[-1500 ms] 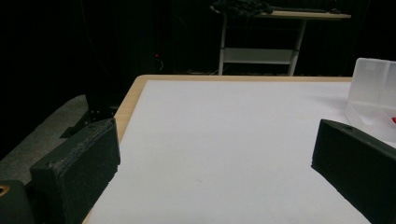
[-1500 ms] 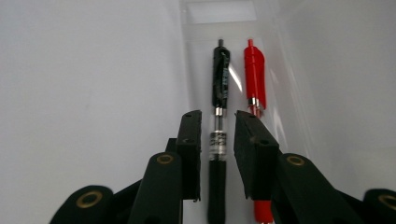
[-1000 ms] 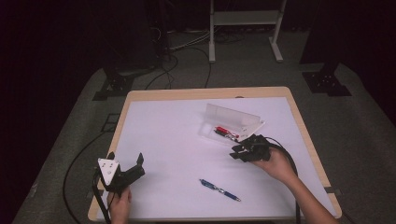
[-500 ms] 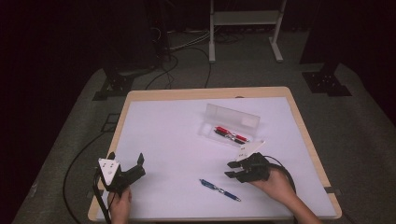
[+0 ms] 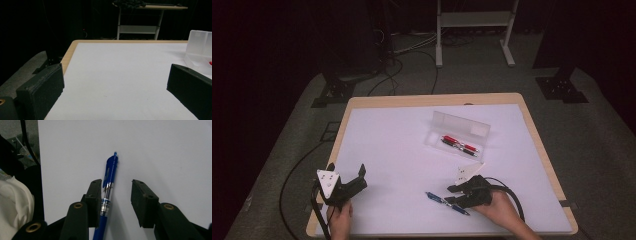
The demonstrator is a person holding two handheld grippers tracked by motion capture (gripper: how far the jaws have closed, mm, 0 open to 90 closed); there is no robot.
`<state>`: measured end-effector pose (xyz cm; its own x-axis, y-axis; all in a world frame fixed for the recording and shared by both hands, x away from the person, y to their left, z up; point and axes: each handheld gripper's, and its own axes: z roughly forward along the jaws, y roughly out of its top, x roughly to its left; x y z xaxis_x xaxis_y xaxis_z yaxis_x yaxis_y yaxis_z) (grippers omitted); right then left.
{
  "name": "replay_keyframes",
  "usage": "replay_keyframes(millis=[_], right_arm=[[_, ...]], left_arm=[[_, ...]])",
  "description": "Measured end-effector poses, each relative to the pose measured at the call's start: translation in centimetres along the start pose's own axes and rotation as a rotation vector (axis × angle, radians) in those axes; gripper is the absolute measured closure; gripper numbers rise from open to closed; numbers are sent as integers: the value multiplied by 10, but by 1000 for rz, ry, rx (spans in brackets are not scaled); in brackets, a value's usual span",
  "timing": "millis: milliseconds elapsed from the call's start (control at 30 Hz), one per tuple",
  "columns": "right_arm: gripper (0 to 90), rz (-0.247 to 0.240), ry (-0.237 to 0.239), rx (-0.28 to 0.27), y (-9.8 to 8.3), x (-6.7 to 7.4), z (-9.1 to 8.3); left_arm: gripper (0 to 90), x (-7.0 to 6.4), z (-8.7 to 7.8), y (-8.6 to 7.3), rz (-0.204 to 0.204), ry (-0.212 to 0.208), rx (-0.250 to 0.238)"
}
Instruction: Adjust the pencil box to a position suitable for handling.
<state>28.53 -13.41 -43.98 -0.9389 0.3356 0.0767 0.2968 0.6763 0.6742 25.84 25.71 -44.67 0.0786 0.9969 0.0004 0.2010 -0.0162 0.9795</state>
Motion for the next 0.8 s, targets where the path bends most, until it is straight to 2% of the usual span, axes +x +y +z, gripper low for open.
replay_keyframes(millis=[167, 500, 600, 700, 800], right_arm=[[608, -24, 18, 13, 1, 4, 10], [659, -13, 42, 64, 0, 5, 20], [689, -5, 41, 82, 0, 4, 24], [720, -21, 38, 95, -1, 3, 26], [749, -10, 31, 90, -2, 4, 27]], left_arm=[[3, 0, 0, 0, 2, -1, 0], [3, 0, 0, 0, 0, 1, 0], [3, 0, 0, 0, 1, 0, -1], [3, 0, -1, 0, 0, 2, -2], [3, 1, 0, 0, -4, 3, -2]])
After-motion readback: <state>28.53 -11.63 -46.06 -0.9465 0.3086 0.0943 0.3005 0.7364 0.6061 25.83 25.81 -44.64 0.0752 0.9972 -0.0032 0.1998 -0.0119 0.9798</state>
